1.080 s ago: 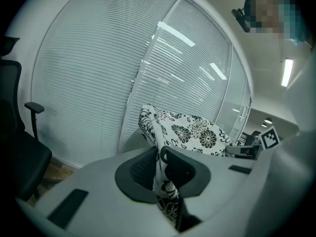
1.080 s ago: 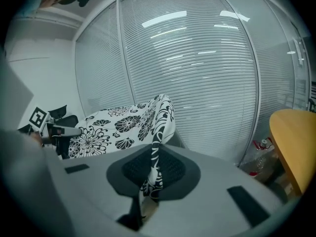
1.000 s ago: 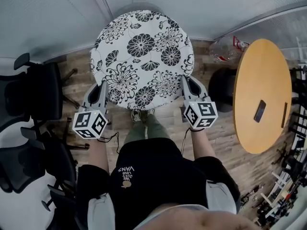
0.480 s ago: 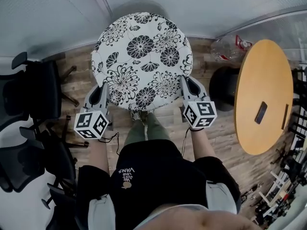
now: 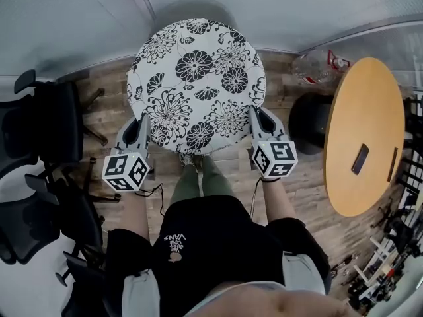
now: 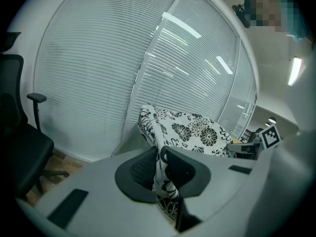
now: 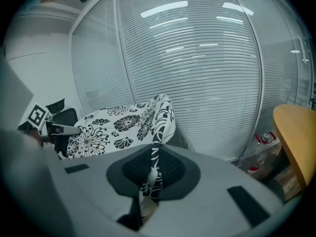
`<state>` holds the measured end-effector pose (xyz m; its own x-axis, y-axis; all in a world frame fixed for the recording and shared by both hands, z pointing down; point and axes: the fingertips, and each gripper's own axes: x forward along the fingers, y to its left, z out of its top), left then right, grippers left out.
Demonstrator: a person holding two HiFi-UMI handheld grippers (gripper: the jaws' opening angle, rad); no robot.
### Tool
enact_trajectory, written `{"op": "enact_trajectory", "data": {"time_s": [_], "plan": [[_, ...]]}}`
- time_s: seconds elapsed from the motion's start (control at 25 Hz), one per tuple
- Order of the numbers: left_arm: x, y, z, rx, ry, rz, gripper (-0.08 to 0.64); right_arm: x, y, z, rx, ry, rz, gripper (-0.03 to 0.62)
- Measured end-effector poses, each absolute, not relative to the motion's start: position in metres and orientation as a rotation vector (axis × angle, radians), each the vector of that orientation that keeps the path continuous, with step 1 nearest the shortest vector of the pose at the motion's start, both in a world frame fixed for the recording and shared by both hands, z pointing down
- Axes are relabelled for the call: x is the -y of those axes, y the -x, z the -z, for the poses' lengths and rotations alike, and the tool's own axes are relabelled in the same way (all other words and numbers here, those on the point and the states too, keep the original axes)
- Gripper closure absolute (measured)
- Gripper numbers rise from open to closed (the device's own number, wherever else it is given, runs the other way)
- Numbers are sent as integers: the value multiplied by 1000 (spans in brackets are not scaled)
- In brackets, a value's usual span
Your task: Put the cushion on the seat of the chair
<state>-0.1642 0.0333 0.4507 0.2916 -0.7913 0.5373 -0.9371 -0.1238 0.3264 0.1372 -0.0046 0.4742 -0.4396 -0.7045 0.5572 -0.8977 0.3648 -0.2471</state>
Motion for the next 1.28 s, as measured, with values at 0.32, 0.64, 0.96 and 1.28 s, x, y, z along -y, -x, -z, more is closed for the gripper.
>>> {"op": "enact_trajectory", "data": {"time_s": [0.32,0.64,0.96,1.28], "plan": [[-33,164,-445,1540,-1933,-345,517,5,-137,-471,2260,-1395,-777,558],[-30,161,-446,1524,-1924,-343,517,9,-133,-474,2234,-1380,-757,558],[-30,162,-444,1525,-1919,-338,517,8,-134,-474,2214,-1387,-755,558],[-31,163,-436,1516,-1916,-339,517,6,-136,-469,2193,-1391,-761,558]]}}
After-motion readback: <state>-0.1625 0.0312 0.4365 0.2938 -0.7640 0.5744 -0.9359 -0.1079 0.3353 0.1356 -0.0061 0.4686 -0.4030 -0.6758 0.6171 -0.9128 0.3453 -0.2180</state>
